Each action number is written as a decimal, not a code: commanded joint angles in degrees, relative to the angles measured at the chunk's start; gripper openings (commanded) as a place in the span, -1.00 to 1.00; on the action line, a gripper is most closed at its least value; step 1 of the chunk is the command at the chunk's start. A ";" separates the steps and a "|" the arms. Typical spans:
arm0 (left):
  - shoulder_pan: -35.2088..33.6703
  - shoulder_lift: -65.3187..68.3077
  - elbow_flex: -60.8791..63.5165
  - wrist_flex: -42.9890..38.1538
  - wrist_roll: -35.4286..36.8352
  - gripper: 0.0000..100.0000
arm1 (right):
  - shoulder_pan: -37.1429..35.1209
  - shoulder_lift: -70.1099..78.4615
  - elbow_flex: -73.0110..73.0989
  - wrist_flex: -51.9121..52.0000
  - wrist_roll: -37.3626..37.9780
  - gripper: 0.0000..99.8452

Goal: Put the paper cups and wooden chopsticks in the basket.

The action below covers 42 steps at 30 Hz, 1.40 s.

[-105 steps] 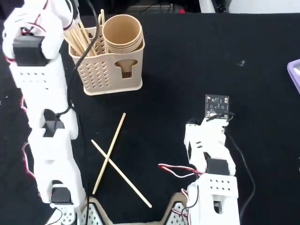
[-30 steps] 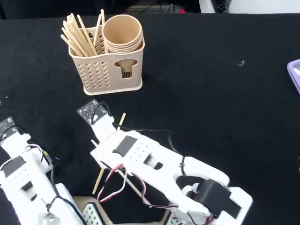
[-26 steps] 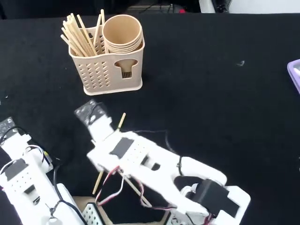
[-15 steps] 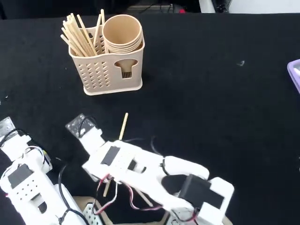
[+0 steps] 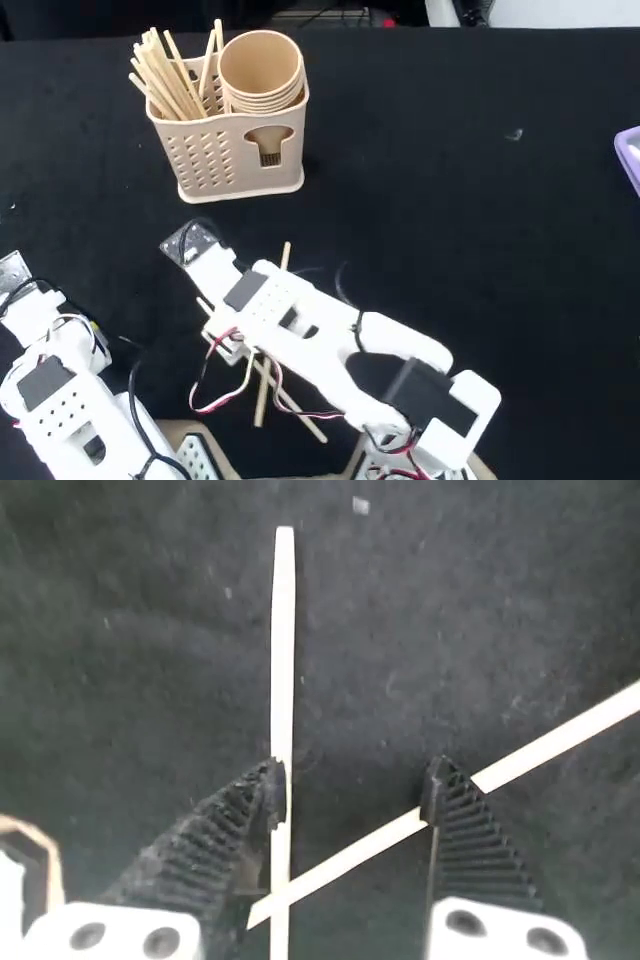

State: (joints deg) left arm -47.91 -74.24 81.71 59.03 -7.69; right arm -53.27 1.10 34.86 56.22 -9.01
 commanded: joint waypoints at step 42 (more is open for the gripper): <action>-0.22 -0.97 -0.31 0.09 0.09 -0.70 | -5.36 -2.77 9.10 -5.10 -0.79 -0.59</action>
State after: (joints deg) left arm -47.91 -74.59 81.71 59.03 -7.69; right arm -61.36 -1.80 45.58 51.12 -9.80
